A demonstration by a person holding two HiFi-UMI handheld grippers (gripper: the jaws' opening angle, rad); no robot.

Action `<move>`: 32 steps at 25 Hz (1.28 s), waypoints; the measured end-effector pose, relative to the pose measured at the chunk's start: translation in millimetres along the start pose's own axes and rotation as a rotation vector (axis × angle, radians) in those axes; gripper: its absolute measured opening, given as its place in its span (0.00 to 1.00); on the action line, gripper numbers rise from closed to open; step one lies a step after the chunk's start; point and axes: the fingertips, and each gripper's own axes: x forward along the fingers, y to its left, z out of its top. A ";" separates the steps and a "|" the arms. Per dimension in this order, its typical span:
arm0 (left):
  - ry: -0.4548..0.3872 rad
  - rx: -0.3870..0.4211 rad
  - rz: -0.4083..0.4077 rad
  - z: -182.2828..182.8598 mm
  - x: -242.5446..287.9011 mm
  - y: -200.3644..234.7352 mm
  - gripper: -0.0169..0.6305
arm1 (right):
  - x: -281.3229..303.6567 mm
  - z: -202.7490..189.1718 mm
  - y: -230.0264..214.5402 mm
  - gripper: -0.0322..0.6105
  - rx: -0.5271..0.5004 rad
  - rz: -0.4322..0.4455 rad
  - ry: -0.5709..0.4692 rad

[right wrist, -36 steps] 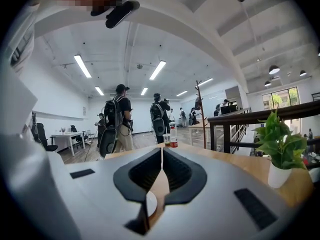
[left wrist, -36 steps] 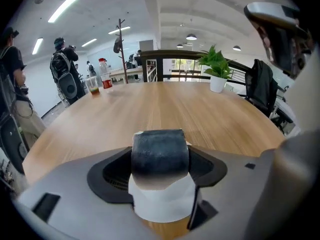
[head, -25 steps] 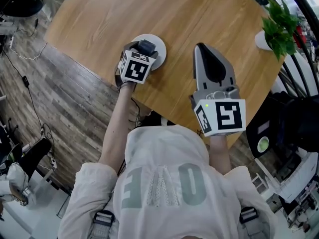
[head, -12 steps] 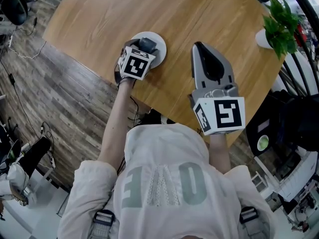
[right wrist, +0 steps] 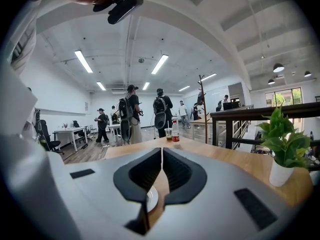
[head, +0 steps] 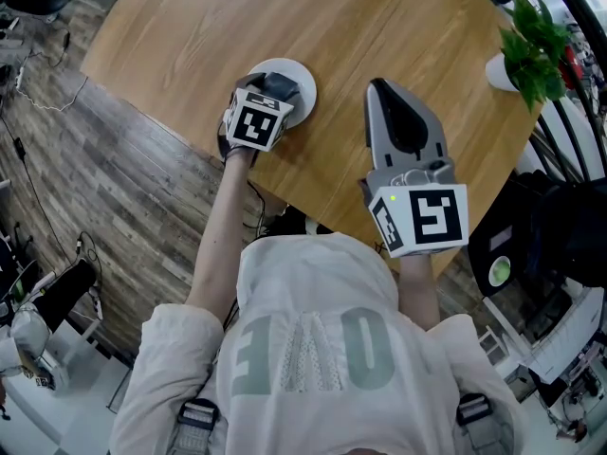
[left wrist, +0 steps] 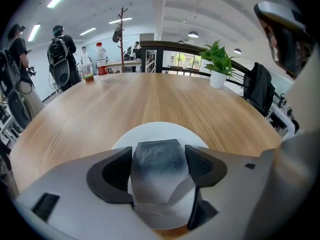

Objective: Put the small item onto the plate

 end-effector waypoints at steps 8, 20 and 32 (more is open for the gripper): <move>-0.026 -0.014 0.001 3.1 -3.1 -5.7 0.53 | -5.4 3.6 3.9 0.09 -0.005 0.008 -0.013; -0.242 -0.064 0.113 48.8 -50.3 9.3 0.67 | -14.2 20.8 16.1 0.09 -0.011 0.018 -0.065; -0.686 -0.100 0.268 126.0 -239.7 13.8 0.67 | -38.6 59.1 45.6 0.09 -0.056 0.055 -0.194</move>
